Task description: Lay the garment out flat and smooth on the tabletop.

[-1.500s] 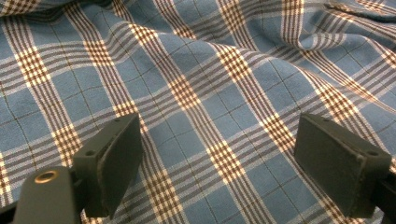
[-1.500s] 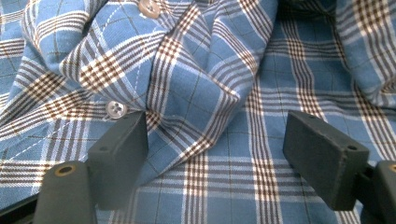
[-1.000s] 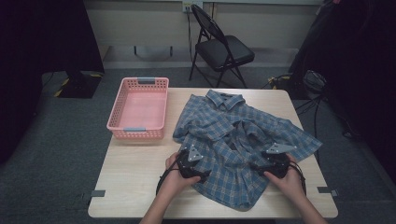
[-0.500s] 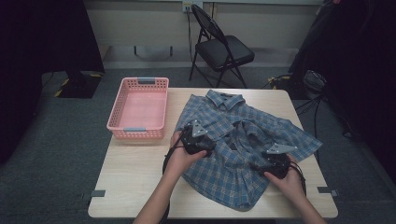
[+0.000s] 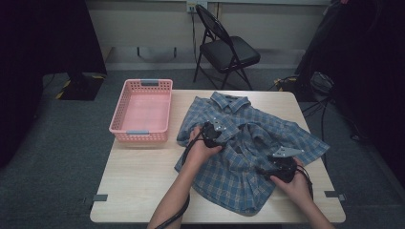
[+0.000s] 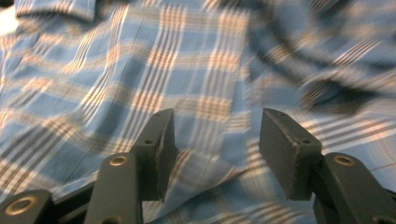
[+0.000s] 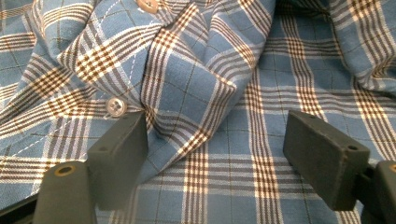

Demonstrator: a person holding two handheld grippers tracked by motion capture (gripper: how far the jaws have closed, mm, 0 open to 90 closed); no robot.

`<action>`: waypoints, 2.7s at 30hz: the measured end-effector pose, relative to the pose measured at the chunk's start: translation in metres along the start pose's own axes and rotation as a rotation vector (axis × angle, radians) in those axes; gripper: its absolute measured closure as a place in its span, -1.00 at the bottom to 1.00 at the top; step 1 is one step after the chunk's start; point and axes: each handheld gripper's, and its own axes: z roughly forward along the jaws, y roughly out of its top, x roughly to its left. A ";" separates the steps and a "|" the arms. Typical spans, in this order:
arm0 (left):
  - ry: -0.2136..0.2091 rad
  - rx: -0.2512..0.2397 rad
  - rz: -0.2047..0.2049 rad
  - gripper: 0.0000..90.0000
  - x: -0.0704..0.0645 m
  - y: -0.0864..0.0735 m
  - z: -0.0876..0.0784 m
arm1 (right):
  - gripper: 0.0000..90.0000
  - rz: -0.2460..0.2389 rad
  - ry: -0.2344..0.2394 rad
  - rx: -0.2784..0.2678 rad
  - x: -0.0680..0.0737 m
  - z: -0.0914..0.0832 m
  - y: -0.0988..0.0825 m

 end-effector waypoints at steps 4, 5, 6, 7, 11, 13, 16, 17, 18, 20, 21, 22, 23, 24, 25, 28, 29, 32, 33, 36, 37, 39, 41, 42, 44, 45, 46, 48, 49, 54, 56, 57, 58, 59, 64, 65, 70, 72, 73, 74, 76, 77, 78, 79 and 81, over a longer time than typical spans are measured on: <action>0.001 0.012 -0.072 0.59 0.009 -0.009 -0.001 | -0.53 0.000 0.000 0.000 0.000 0.000 0.000; -0.004 0.010 -0.097 0.73 0.011 -0.010 -0.004 | -0.53 0.000 0.000 0.000 0.000 0.000 0.000; 0.000 -0.003 -0.120 0.87 0.012 -0.010 -0.008 | -0.53 0.000 0.001 0.000 0.000 0.000 0.000; 0.008 -0.014 -0.126 0.91 0.014 -0.010 -0.012 | -0.53 0.000 0.001 0.000 0.000 0.000 0.000; 0.008 -0.028 -0.143 0.97 0.020 -0.012 -0.035 | -0.53 0.000 0.001 0.000 0.000 0.000 0.000; 0.008 -0.051 -0.142 0.97 0.022 -0.015 -0.049 | -0.53 0.000 0.000 0.000 0.000 0.000 0.000; -0.002 -0.076 -0.155 0.97 0.023 -0.027 -0.071 | -0.53 0.000 0.001 0.000 0.000 0.000 0.000; -0.009 -0.080 -0.159 0.97 0.024 -0.032 -0.076 | -0.53 0.000 0.001 0.000 0.000 0.000 0.000; -0.007 -0.074 -0.156 0.97 0.024 -0.038 -0.081 | -0.53 0.000 0.001 0.000 0.000 0.000 0.000; 0.001 -0.055 -0.143 0.97 0.023 -0.051 -0.087 | -0.53 0.000 0.001 0.000 0.000 0.000 0.000; -0.001 -0.056 -0.148 0.97 0.023 -0.058 -0.089 | -0.53 0.000 0.001 0.000 0.000 0.000 0.000; -0.006 -0.059 -0.156 0.97 0.022 -0.064 -0.090 | -0.53 0.000 0.001 0.000 0.000 0.000 0.000; -0.010 -0.063 -0.164 0.97 0.022 -0.071 -0.090 | -0.53 0.000 0.001 0.000 0.000 0.000 0.000; -0.016 -0.058 -0.170 0.96 0.021 -0.077 -0.089 | -0.53 0.000 0.001 0.000 0.000 0.000 0.000; -0.020 -0.056 -0.179 0.96 0.021 -0.083 -0.087 | -0.53 0.000 0.001 0.000 0.000 0.000 0.000; -0.034 -0.052 -0.190 0.92 0.018 -0.096 -0.080 | -0.53 0.001 0.001 0.000 0.000 0.000 0.000; -0.028 -0.057 -0.188 0.85 0.016 -0.099 -0.077 | -0.53 0.001 0.001 0.000 0.000 0.000 0.000; -0.027 -0.054 -0.213 0.49 0.013 -0.101 -0.075 | -0.53 0.000 0.001 0.000 0.000 0.000 0.000; -0.017 -0.065 -0.200 0.33 0.010 -0.099 -0.076 | -0.53 0.000 0.001 0.000 0.000 0.000 0.000; -0.006 -0.116 -0.155 0.01 0.003 -0.087 -0.080 | -0.53 0.001 0.001 0.000 0.000 0.000 0.000; -0.010 -0.131 -0.144 -0.05 0.001 -0.083 -0.080 | -0.53 0.001 0.001 0.000 0.000 0.000 0.000; -0.008 -0.138 -0.115 -0.11 -0.003 -0.074 -0.076 | -0.53 0.001 0.001 0.000 0.000 0.000 0.000; -0.018 -0.120 -0.101 -0.08 -0.004 -0.066 -0.066 | -0.53 0.001 0.000 0.000 0.000 0.000 0.000; -0.013 -0.114 -0.091 -0.08 -0.004 -0.063 -0.060 | -0.53 0.001 0.000 0.000 0.000 0.000 0.000; 0.002 -0.096 -0.069 -0.08 -0.004 -0.059 -0.048 | -0.53 0.001 0.000 0.000 0.000 0.000 0.000; 0.002 -0.087 -0.067 -0.05 -0.004 -0.057 -0.043 | -0.53 0.001 0.000 0.000 0.000 0.000 0.000; -0.003 -0.083 -0.082 -0.01 -0.005 -0.055 -0.038 | -0.53 0.001 0.001 0.000 0.000 0.000 0.000; -0.010 -0.074 -0.091 0.04 -0.007 -0.050 -0.031 | -0.53 0.001 0.001 0.000 0.000 0.000 0.000; -0.010 -0.071 -0.082 0.10 -0.008 -0.048 -0.028 | -0.53 0.001 0.001 0.000 0.000 0.000 0.000; 0.004 -0.031 -0.095 0.71 -0.007 -0.040 -0.024 | -0.53 0.001 0.001 0.000 0.000 0.000 0.000; -0.005 -0.017 -0.093 0.86 -0.006 -0.037 -0.025 | -0.53 0.001 0.001 0.000 0.000 0.000 0.000; -0.003 -0.011 -0.096 0.90 -0.004 -0.036 -0.026 | -0.53 0.001 0.001 0.000 0.000 0.000 0.000; -0.003 -0.015 -0.109 0.91 -0.004 -0.034 -0.027 | -0.53 0.001 0.001 0.000 0.000 0.000 0.000; -0.005 -0.016 -0.112 0.92 -0.002 -0.032 -0.028 | -0.53 0.001 0.001 0.000 0.000 0.000 0.000; -0.009 -0.056 -0.142 0.92 0.006 -0.024 -0.041 | -0.53 0.001 0.001 0.000 0.000 0.000 0.000; -0.008 -0.059 -0.137 0.92 0.007 -0.022 -0.044 | -0.53 0.001 0.001 0.000 0.000 0.000 0.000; 0.001 -0.090 -0.150 0.92 0.018 -0.013 -0.057 | -0.53 0.001 0.001 0.000 0.000 0.000 0.000; -0.007 -0.113 -0.178 0.91 0.024 -0.009 -0.063 | -0.53 0.001 0.001 0.000 0.000 0.000 0.000; -0.013 -0.125 -0.196 0.91 0.027 -0.008 -0.066 | -0.53 0.001 0.001 0.000 0.000 0.000 0.000; -0.019 -0.135 -0.210 0.91 0.031 -0.006 -0.069 | -0.53 0.002 0.001 0.000 0.000 0.000 0.000; -0.006 -0.143 -0.226 0.92 0.038 -0.004 -0.075 | -0.53 0.001 0.001 0.000 0.000 0.000 0.000; 0.003 -0.144 -0.227 0.92 0.041 -0.003 -0.078 | -0.53 0.001 0.001 0.000 0.000 0.000 0.000; 0.006 -0.150 -0.235 0.92 0.045 -0.002 -0.081 | -0.53 0.001 0.001 0.000 0.000 0.000 0.000; 0.009 -0.158 -0.243 0.92 0.048 -0.001 -0.083 | -0.53 0.001 0.001 0.000 0.000 0.000 0.000; 0.030 -0.159 -0.242 0.92 0.054 0.001 -0.089 | -0.53 0.001 0.001 0.000 0.000 0.000 0.000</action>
